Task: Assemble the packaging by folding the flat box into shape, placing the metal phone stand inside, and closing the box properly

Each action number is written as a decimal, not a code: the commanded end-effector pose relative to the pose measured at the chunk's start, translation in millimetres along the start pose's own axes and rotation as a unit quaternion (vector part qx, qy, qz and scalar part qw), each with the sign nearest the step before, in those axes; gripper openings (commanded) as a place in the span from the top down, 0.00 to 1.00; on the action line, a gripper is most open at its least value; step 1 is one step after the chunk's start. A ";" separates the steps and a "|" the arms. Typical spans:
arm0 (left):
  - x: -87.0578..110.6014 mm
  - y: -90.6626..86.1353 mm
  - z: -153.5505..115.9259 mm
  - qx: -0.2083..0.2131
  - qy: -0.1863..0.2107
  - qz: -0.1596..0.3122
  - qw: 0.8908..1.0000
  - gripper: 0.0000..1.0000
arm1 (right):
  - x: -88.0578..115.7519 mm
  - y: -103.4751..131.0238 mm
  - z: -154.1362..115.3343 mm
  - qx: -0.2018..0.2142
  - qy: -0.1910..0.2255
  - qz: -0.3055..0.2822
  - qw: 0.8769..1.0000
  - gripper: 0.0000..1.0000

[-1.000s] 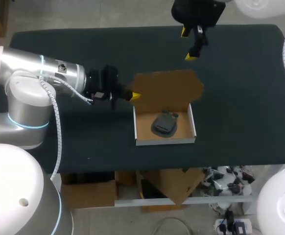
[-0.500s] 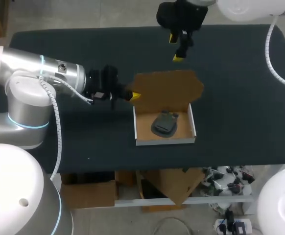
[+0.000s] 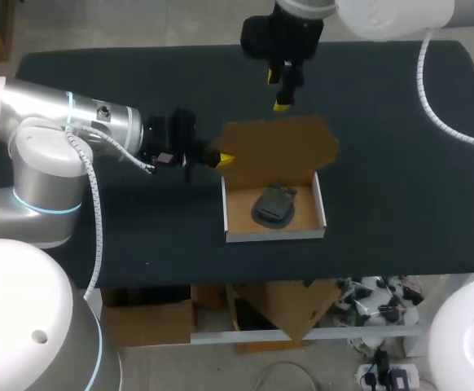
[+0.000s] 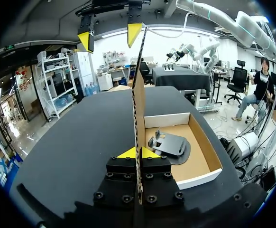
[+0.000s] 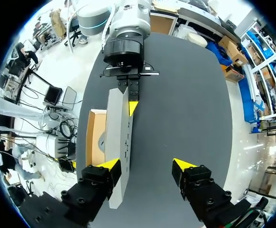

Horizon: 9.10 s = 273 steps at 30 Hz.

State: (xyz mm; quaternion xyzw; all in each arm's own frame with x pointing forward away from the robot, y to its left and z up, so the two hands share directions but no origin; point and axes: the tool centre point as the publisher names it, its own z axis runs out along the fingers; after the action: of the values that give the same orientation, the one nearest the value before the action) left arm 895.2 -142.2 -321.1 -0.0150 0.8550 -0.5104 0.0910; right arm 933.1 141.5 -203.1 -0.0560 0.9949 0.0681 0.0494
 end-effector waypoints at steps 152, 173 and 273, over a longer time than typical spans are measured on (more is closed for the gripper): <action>1.1 1.6 0.9 0.001 -0.002 0.001 1.000 1.00 | 50.2 7.4 56.8 0.057 0.056 0.012 0.997 0.51; 1.1 1.6 0.9 0.001 -0.002 0.001 1.000 1.00 | 53.7 6.8 62.7 0.060 0.062 0.013 0.996 0.62; 1.1 1.6 0.9 0.001 -0.002 0.001 1.000 1.00 | 10.3 -37.6 -22.6 -0.034 -0.015 0.335 0.942 0.00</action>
State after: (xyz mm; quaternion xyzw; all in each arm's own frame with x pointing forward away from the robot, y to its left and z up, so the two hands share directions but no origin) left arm 894.6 -141.8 -321.5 -0.0150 0.8550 -0.5103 0.0918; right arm 928.0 101.7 -186.5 0.2550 0.9601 0.1097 0.0332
